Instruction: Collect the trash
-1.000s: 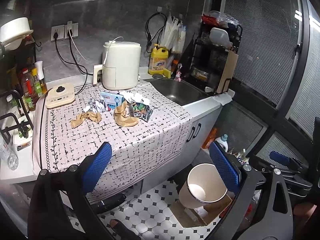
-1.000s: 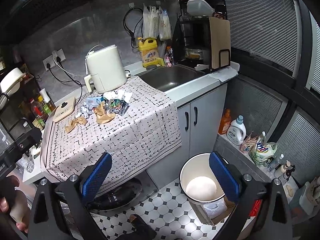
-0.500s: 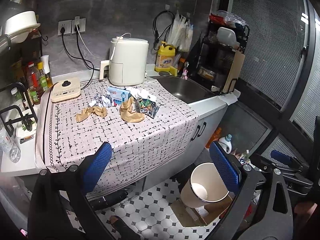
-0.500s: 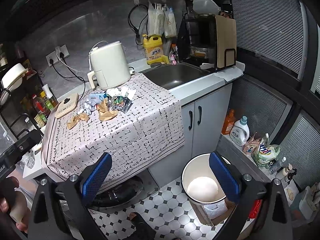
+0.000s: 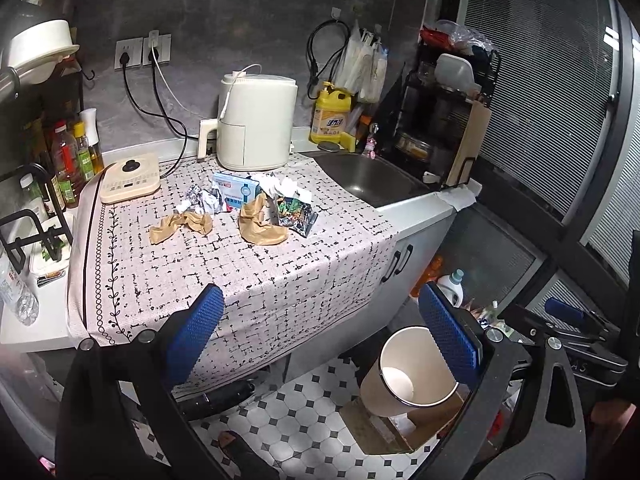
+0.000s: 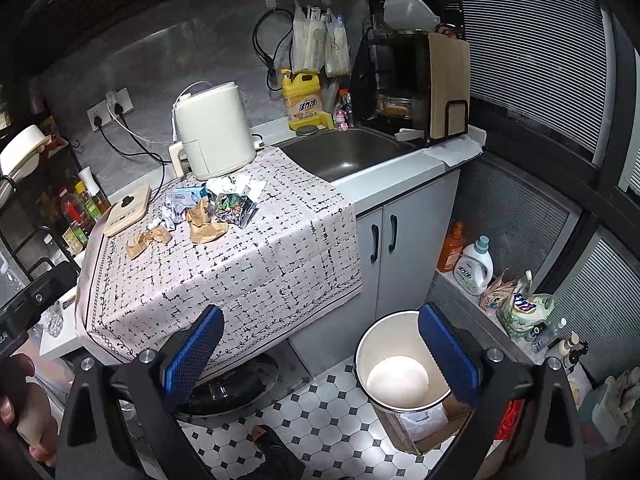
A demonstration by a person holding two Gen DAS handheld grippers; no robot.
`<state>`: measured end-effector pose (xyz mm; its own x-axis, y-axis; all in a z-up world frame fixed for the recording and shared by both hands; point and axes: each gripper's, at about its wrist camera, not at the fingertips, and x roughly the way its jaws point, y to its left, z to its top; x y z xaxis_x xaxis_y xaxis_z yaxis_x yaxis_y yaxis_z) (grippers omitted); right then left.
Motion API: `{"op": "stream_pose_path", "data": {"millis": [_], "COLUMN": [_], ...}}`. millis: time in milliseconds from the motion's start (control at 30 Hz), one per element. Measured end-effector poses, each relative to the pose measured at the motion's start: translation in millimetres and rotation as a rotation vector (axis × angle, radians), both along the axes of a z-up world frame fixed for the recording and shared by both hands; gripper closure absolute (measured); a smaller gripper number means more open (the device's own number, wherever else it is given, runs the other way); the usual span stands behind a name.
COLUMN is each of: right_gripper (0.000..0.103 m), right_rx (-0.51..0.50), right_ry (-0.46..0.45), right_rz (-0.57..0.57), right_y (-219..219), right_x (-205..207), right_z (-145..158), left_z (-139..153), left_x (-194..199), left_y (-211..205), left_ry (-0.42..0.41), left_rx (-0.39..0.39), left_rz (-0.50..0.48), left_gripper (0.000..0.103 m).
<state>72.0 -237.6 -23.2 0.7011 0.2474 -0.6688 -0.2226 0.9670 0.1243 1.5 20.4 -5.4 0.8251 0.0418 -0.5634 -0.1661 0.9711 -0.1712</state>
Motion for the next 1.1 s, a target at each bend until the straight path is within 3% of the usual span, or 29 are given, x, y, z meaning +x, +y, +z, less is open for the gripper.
{"op": "stream_pose_path", "data": {"millis": [500,867,1100], "right_gripper": [0.008,0.008,0.008], "right_rx": [-0.014,-0.010,-0.022], "right_ry": [0.023,0.026,0.076], "right_rz": [0.023,0.096,0.153], "right_y": [41.7,113.5,170.5], "right_x": [39.1,102.1,139.5], "right_z": [-3.8,-7.3,-22.5], "left_z": [-4.9,-21.1,-53.7], "left_x": [29.7,75.7,103.5], "left_y": [44.1,128.4,200.2], "left_ry": [0.015,0.008,0.037], "left_rx": [-0.033,-0.085,-0.143], "left_rz": [0.044,0.107,0.173], "left_gripper": [0.006,0.006,0.011]}}
